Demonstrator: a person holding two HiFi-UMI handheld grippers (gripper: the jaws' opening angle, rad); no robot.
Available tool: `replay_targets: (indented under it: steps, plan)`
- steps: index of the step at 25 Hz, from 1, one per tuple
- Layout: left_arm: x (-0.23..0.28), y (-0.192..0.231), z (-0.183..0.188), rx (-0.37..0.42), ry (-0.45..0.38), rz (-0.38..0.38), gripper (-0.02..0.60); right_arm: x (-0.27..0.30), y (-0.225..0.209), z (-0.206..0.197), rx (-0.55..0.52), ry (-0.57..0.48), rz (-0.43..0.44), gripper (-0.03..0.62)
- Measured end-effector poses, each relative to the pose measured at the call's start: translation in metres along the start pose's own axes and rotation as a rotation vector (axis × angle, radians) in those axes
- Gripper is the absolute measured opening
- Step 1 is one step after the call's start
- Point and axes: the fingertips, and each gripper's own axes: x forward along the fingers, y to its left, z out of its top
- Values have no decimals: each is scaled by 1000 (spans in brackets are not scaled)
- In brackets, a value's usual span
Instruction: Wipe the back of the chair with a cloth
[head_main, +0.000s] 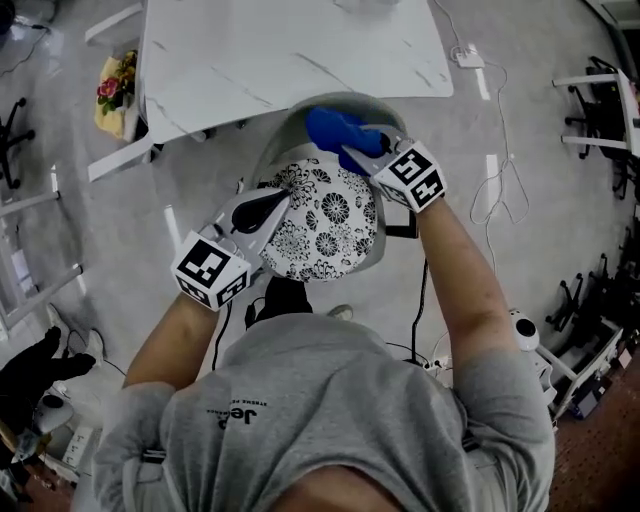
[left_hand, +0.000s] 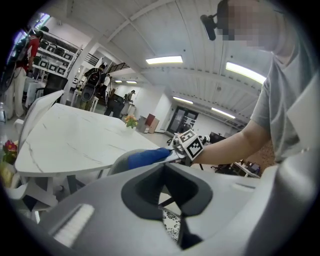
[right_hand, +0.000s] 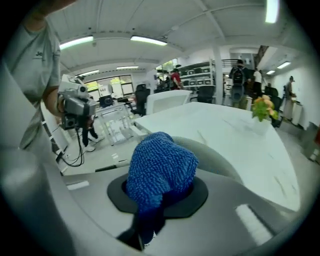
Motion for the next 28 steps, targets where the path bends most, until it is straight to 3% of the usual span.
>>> replay_targets:
  steps: [3,7,10,13,16,22,28]
  plan:
    - [-17,10,-9,-19,0,38,58,43,39,4,-89,43,135,60]
    - [-39,24,-22,-46,2,92,58,99,53,-9,-41,151,176,58]
    - [-54,31,-30,-67,3,125,58,126,40,-16,121,189,130,58]
    - [-64,36,-36,-82,1,146,58,137,21,-16,315,179,83,60]
    - [-67,40,-39,-99,-4,154,58,138,16,-18,440,150,76,60]
    - [-59,34,-36,-104,-1,132,58,127,-5,-27,590,112,8,61]
    - [-44,32,-29,-84,10,102,58,95,-44,-49,713,94,-127,61]
